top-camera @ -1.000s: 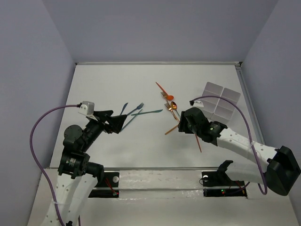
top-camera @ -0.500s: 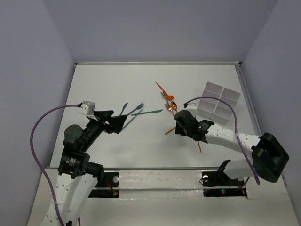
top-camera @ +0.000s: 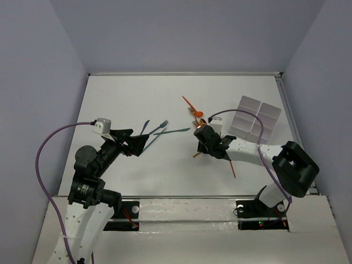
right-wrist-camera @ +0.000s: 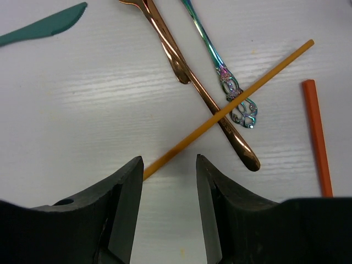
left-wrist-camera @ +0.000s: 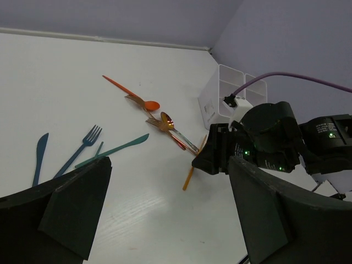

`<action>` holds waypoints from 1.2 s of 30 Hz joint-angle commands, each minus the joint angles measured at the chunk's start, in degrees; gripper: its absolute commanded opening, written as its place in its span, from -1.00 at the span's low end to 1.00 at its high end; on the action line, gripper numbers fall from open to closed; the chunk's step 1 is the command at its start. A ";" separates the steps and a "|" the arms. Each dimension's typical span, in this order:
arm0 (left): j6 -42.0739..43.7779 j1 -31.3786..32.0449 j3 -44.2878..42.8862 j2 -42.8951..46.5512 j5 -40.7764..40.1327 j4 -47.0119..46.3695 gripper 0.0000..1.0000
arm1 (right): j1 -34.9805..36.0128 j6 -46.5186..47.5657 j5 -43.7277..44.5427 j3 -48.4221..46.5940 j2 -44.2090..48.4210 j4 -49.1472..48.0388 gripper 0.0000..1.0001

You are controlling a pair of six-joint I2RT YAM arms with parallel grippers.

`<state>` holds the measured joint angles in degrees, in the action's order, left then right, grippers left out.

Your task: Sort the eating utensils into containers

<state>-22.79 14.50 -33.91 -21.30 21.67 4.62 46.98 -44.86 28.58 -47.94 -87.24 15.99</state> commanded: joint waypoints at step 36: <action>0.37 -0.35 -0.54 -2.08 1.88 -2.51 0.98 | -5.15 -1.19 5.96 -3.21 -10.41 -2.80 -0.37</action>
<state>-22.79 14.50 -33.91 -23.16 22.33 4.60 42.63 -46.06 33.87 -50.89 -96.36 15.05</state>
